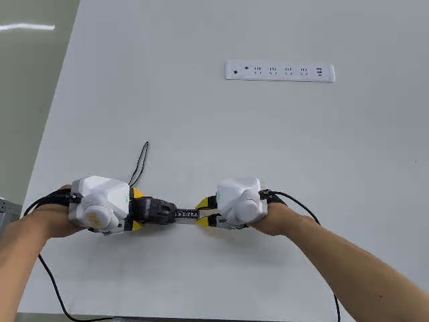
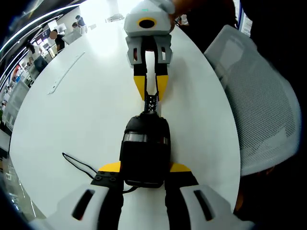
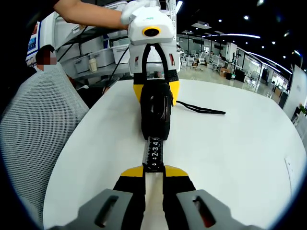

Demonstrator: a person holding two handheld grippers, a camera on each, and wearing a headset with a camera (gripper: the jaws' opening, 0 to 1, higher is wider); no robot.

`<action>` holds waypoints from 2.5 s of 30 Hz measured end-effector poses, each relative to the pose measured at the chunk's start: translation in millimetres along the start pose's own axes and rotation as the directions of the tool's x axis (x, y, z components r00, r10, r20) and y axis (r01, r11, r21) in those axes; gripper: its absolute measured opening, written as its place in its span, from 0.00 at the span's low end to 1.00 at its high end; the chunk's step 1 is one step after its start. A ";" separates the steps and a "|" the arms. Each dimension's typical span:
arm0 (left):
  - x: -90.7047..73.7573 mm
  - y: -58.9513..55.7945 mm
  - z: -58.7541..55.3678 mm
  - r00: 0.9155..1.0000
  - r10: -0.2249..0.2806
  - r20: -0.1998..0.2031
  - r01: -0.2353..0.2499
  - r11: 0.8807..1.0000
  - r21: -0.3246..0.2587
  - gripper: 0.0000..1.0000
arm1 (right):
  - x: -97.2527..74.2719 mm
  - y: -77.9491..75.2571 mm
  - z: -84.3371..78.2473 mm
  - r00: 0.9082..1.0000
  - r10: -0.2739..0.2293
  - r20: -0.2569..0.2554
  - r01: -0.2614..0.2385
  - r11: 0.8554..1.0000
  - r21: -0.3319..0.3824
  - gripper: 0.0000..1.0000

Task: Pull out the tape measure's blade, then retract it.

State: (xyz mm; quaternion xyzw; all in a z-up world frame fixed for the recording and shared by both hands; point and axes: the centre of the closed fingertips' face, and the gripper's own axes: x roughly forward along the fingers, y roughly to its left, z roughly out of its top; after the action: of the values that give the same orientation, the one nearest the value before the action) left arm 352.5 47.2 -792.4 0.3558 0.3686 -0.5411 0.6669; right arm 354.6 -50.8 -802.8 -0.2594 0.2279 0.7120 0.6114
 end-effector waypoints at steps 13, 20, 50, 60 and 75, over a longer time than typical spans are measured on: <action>-0.9 -0.3 2.1 1.000 0.001 -0.004 -0.001 1.000 0.004 0.29 | -8.0 0.7 -6.0 1.000 0.002 -0.005 -0.002 1.000 0.002 0.10; -0.8 -0.3 2.8 1.000 -0.002 -0.007 0.002 1.000 0.008 0.29 | -13.2 1.1 -8.0 1.000 0.004 -0.006 -0.004 1.000 0.004 0.10; -2.3 -0.3 0.6 1.000 -0.003 -0.013 0.003 1.000 0.007 0.29 | -28.3 1.8 -15.1 1.000 0.008 -0.014 -0.008 1.000 0.000 0.10; -1.7 0.4 0.5 1.000 -0.004 -0.012 0.004 1.000 0.007 0.29 | -33.0 1.3 -19.8 1.000 0.011 -0.019 -0.011 1.000 0.001 0.10; 0.4 0.7 0.0 1.000 -0.005 -0.013 0.005 1.000 0.007 0.29 | -38.5 0.3 -28.3 1.000 0.009 -0.030 -0.008 1.000 0.002 0.10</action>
State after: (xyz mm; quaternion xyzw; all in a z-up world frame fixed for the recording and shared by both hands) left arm 353.3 47.2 -792.7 0.3608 0.3720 -0.5415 0.6620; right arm 361.4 -98.0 -799.4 -0.2687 0.2386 0.7105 0.6051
